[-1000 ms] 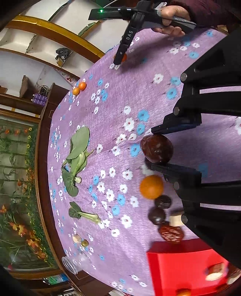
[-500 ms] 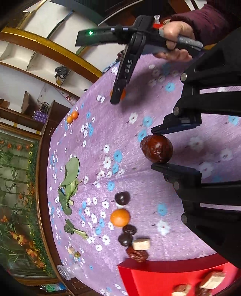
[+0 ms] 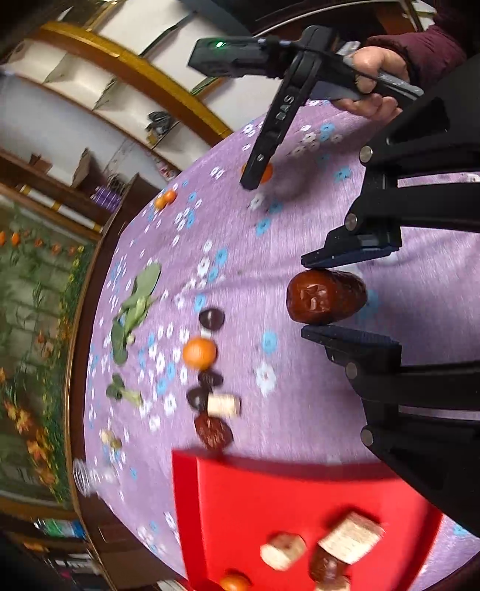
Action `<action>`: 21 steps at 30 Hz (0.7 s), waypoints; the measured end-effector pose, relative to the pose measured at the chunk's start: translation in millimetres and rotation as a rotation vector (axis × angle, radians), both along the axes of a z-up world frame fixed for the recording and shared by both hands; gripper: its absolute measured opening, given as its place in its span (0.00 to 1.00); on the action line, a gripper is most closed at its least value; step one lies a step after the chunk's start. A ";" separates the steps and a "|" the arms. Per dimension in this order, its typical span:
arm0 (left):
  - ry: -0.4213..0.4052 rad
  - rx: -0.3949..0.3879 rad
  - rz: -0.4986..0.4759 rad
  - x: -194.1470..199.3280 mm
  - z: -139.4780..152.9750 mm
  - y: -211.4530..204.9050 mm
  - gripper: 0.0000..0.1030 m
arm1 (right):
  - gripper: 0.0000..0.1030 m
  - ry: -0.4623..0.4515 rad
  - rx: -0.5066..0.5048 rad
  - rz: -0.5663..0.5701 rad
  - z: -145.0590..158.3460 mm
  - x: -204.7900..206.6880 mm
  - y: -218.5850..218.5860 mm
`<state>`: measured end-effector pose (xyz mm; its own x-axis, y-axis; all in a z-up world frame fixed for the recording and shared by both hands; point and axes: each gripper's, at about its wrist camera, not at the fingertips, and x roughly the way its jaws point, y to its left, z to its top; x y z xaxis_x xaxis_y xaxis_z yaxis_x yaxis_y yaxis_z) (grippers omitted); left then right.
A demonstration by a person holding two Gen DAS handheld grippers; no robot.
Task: Organize fruits
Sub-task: 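Carry the red date and orange into the red tray and open both tools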
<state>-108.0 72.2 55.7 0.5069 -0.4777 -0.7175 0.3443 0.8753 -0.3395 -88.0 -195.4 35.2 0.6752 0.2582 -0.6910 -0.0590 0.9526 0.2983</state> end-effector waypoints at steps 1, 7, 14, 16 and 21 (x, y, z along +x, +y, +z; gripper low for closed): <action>-0.001 -0.004 0.009 -1.3 0.4 4.5 0.29 | 0.33 -0.004 -0.002 0.010 1.7 -1.4 5.1; -0.025 -0.025 0.070 -8.6 6.2 32.0 0.29 | 0.34 -0.015 -0.003 0.064 6.8 -8.9 32.4; -0.035 -0.014 0.085 -14.5 3.6 44.7 0.29 | 0.34 -0.016 -0.009 0.120 5.8 -16.0 61.8; -0.042 -0.009 0.084 -15.8 3.6 44.2 0.29 | 0.34 -0.018 0.000 0.132 7.1 -19.0 67.3; -0.064 0.032 0.084 -17.6 5.6 39.4 0.25 | 0.34 -0.036 -0.021 0.171 11.0 -23.9 83.8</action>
